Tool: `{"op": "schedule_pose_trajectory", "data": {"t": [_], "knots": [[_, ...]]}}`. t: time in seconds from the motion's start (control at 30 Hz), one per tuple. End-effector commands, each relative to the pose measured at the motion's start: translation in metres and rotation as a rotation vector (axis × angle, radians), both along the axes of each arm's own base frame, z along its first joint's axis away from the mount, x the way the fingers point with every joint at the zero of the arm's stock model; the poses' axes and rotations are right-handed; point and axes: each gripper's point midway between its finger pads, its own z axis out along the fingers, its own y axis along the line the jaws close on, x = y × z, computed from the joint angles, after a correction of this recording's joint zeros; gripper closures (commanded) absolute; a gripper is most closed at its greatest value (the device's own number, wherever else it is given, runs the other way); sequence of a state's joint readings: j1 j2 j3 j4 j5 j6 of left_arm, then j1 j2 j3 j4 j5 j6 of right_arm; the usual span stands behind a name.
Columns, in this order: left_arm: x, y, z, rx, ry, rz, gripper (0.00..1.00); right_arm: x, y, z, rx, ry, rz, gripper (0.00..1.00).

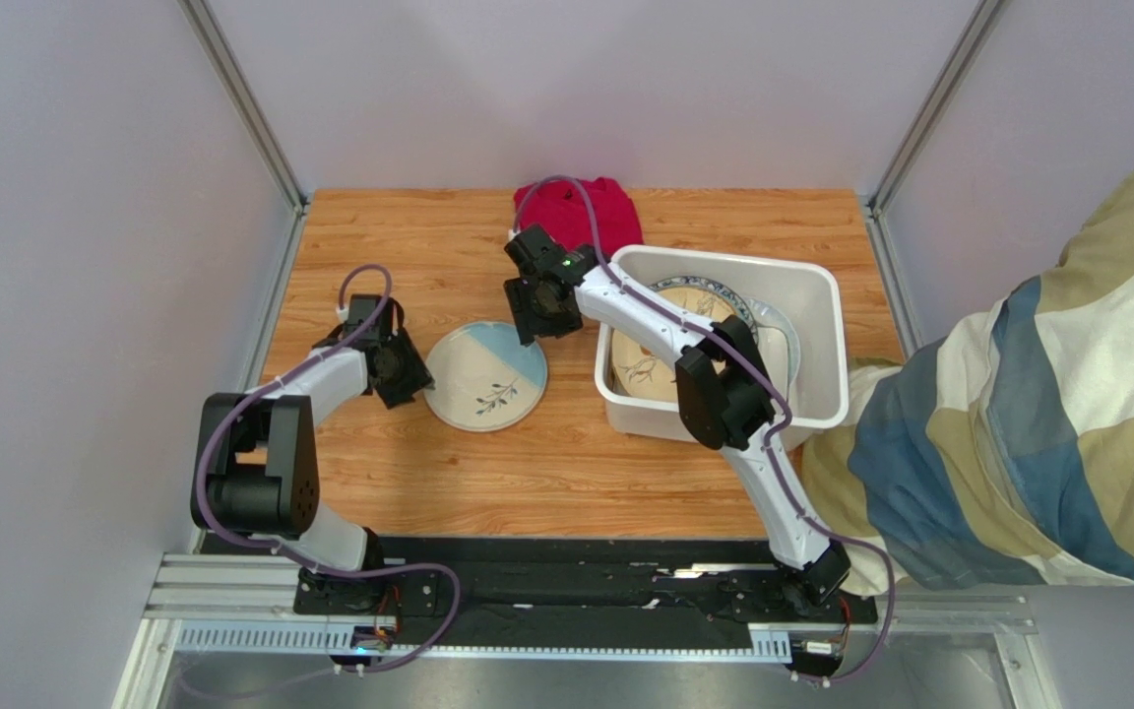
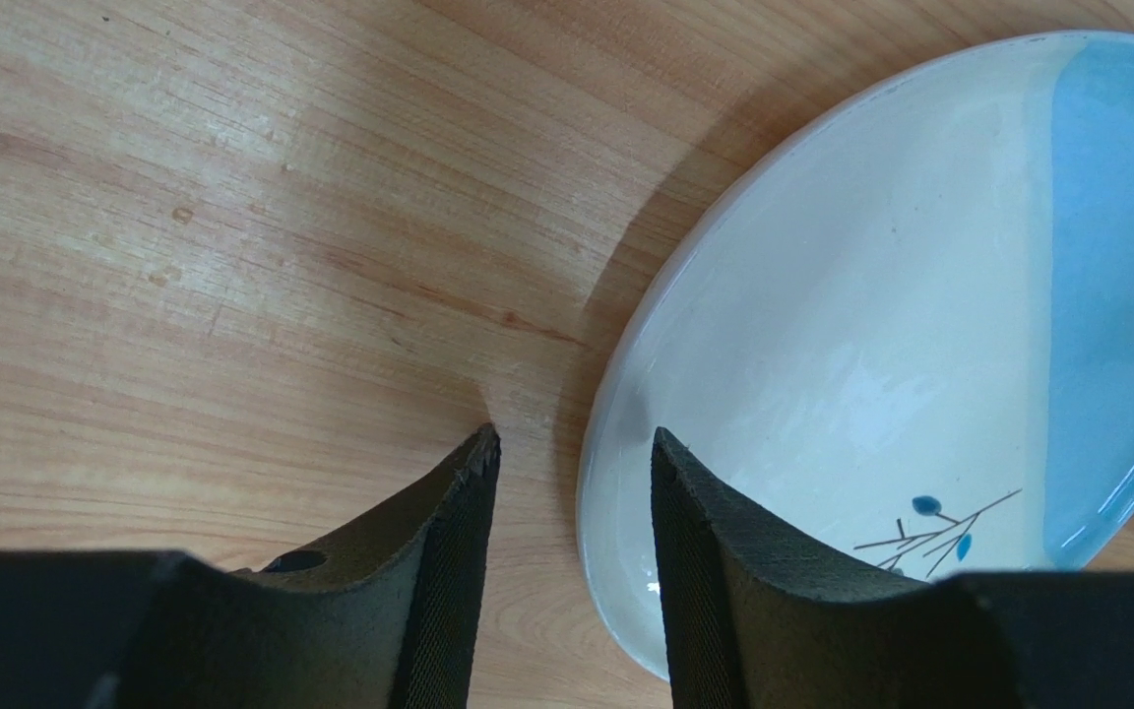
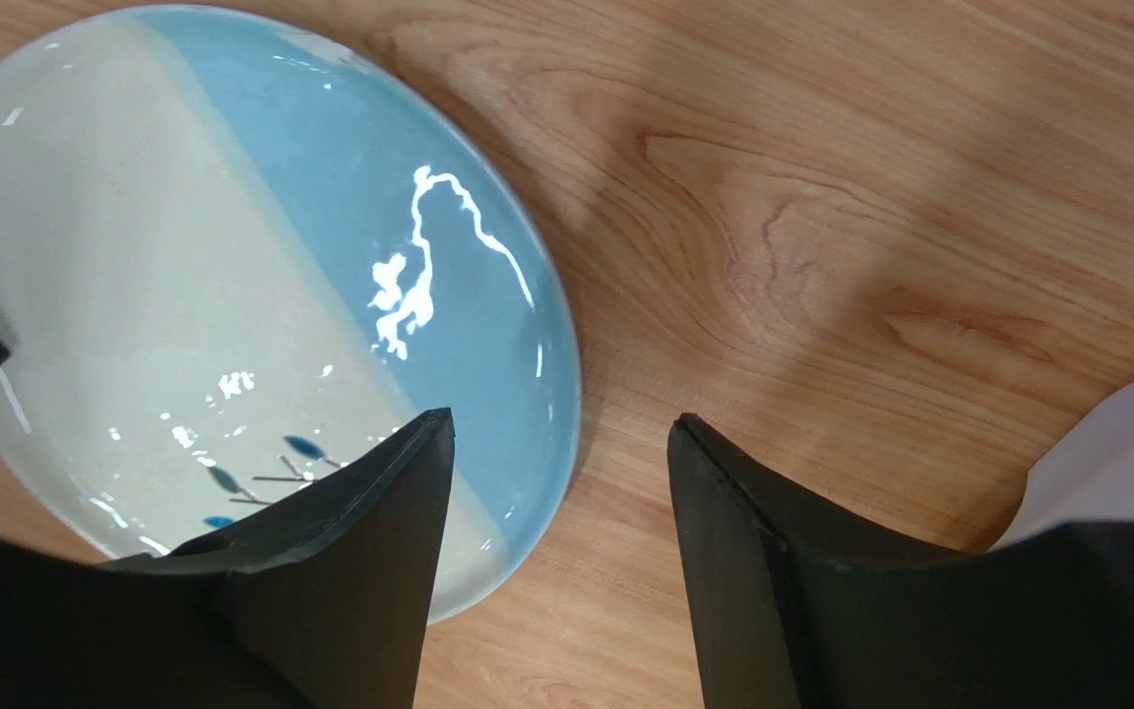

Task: Place the plates into the plastic bin on the countertop
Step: Pick up the plate at the center of the board.

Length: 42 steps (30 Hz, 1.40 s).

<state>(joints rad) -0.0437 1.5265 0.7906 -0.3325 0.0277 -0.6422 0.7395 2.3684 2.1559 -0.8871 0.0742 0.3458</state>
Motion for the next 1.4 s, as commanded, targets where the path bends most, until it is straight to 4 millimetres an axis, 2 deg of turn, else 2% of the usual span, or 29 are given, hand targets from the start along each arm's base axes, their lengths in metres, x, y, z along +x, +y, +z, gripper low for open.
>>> {"op": "schedule_pose_trajectory", "data": {"t": [0.0, 0.33, 0.53, 0.73, 0.93, 1.0, 1.07, 1.17, 1.37], "knots": [[0.009, -0.005, 0.007, -0.015, -0.018, -0.031, 0.53, 0.02, -0.001, 0.007, 0.004, -0.056, 0.004, 0.46], [0.012, -0.013, 0.008, -0.03, -0.015, -0.066, 0.54, 0.019, 0.001, -0.026, 0.019, 0.001, 0.06, 0.51], [0.013, -0.016, 0.008, -0.026, -0.009, -0.081, 0.54, 0.007, 0.016, -0.032, 0.105, 0.053, 0.109, 0.53], [0.014, -0.026, 0.005, -0.049, 0.002, -0.122, 0.64, -0.006, 0.024, -0.044, 0.137, 0.106, 0.154, 0.57], [0.014, -0.026, 0.004, -0.047, -0.002, -0.127, 0.84, -0.014, 0.026, -0.057, 0.131, 0.15, 0.181, 0.73], [0.014, -0.027, 0.005, -0.052, -0.005, -0.132, 1.0, -0.015, 0.026, -0.057, 0.126, 0.15, 0.196, 0.86], [0.015, -0.027, 0.005, -0.052, -0.008, -0.135, 1.0, -0.018, 0.026, -0.059, 0.118, 0.156, 0.203, 1.0], [0.016, -0.029, 0.009, -0.058, -0.036, -0.143, 1.0, -0.02, 0.028, -0.05, 0.115, 0.137, 0.219, 1.0], [0.021, -0.034, 0.037, -0.075, -0.118, -0.161, 1.0, -0.016, 0.032, -0.003, 0.154, 0.046, 0.22, 1.0]]}}
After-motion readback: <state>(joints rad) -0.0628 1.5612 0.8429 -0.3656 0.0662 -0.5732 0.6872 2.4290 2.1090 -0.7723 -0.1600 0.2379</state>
